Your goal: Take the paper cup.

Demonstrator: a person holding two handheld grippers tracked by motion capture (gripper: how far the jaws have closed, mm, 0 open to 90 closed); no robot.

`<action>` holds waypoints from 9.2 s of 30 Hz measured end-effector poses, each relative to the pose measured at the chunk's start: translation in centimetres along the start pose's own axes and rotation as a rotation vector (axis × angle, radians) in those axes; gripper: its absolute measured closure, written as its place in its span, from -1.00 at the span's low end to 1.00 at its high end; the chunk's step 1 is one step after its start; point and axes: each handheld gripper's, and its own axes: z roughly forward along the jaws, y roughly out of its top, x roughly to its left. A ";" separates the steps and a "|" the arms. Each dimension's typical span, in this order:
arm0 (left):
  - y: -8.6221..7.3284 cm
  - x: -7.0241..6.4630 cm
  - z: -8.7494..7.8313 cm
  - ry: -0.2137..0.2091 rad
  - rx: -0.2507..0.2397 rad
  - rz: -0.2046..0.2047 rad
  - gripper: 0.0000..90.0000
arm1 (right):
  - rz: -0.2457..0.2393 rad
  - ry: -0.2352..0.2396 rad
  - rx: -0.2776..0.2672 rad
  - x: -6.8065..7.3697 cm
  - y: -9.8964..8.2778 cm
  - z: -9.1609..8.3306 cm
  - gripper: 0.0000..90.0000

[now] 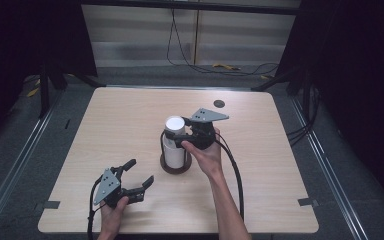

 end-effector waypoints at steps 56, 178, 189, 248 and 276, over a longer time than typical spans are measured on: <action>0.0 0.0 0.0 -0.007 -0.001 0.011 -0.63 | 0.064 0.041 -0.232 -0.2 2.9 -4.0 -0.23; 1.4 -3.6 5.3 -0.349 0.154 -0.004 -0.40 | 0.117 0.234 -0.105 5.2 -8.9 -4.2 -0.27; 1.5 -3.5 5.3 -0.361 0.188 0.013 -0.38 | 0.105 0.224 -0.091 5.3 -8.8 -4.2 -0.51; 3.2 -0.1 4.3 -0.373 0.400 0.094 -0.35 | -0.009 0.167 0.100 3.4 -8.8 -7.1 -0.69; 4.4 -0.9 5.6 -0.456 0.597 0.229 -0.35 | -0.140 0.187 0.313 3.7 -8.0 -6.4 -0.52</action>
